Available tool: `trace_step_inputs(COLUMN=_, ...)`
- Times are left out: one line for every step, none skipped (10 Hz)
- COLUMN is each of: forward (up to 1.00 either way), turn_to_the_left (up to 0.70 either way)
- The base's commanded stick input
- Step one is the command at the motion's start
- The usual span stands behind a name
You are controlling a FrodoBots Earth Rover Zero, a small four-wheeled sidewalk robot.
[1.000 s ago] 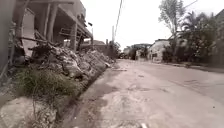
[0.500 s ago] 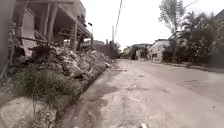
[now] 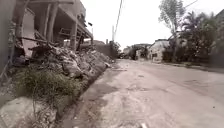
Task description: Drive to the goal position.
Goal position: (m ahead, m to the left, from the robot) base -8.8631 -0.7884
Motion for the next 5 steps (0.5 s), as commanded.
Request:
trace_step_inputs(forward=0.06, turn_to_the_left=0.00)
trace_step_inputs(forward=0.06, turn_to_the_left=0.00)
trace_step_inputs(forward=0.06, turn_to_the_left=0.00)
trace_step_inputs(forward=0.06, turn_to_the_left=0.00)
trace_step_inputs(forward=0.06, turn_to_the_left=0.00)
